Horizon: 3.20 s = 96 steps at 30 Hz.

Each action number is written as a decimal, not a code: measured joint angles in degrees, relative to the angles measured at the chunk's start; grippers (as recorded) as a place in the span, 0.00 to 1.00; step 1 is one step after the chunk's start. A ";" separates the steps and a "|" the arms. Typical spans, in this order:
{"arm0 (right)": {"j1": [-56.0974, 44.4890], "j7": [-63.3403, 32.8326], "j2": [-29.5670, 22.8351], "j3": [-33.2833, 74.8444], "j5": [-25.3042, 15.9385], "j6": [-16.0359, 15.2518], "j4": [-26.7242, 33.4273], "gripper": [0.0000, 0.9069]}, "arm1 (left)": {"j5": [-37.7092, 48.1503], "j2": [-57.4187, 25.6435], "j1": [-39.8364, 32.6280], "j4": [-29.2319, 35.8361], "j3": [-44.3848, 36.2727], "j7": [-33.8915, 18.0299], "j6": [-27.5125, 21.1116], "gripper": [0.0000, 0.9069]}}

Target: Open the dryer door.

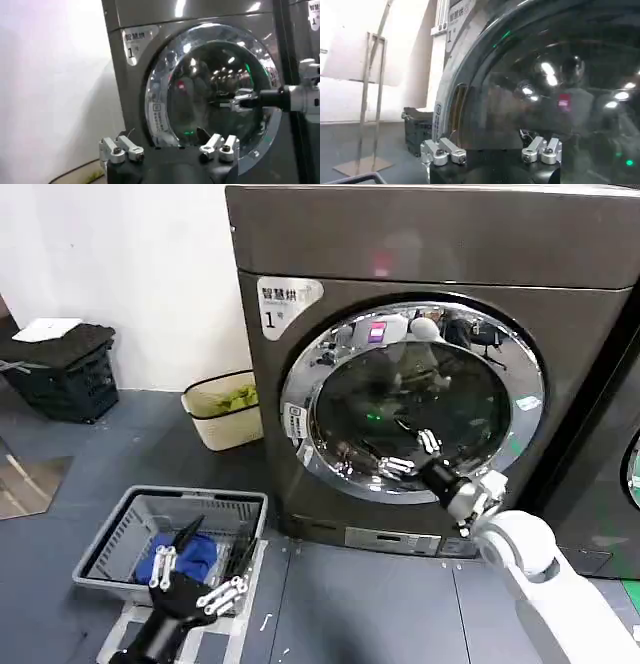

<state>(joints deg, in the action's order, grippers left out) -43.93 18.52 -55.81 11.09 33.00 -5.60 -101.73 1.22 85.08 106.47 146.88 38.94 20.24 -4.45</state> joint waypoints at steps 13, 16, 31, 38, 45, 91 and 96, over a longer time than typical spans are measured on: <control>6.22 0.05 -1.87 -5.43 -0.04 -0.37 3.50 1.00 | 0.00 0.20 0.16 0.16 0.30 -0.02 -0.20 1.00; 7.12 -0.25 -2.37 -6.59 -0.13 -0.50 3.85 1.00 | 0.00 0.26 0.13 0.16 0.35 -0.03 -0.20 1.00; 10.38 -1.66 -4.76 -11.01 -0.52 -1.37 6.07 1.00 | 0.01 0.63 -0.03 0.31 0.46 -0.07 -0.20 1.00; 11.75 -1.81 -5.97 -12.52 -0.63 -1.60 7.27 1.00 | 0.01 0.83 0.04 0.31 0.44 -0.07 -0.20 1.00; 13.08 -1.93 -7.40 -13.95 -0.87 -1.73 8.38 1.00 | 0.01 0.87 0.32 0.31 0.66 -0.07 -0.24 1.00; 18.32 20.34 -7.36 -19.51 7.65 1.43 15.38 1.00 | 7.12 -0.16 -2.30 0.33 5.92 0.65 -1.22 1.00; 17.88 24.47 -5.69 -18.91 8.77 1.59 14.25 1.00 | 9.33 -0.98 -3.83 0.33 8.09 1.08 -1.57 1.00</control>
<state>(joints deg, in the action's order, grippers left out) -26.06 42.99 -61.50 -7.82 41.78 -4.01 -87.48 10.55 84.10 102.64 147.20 47.02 21.32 -6.02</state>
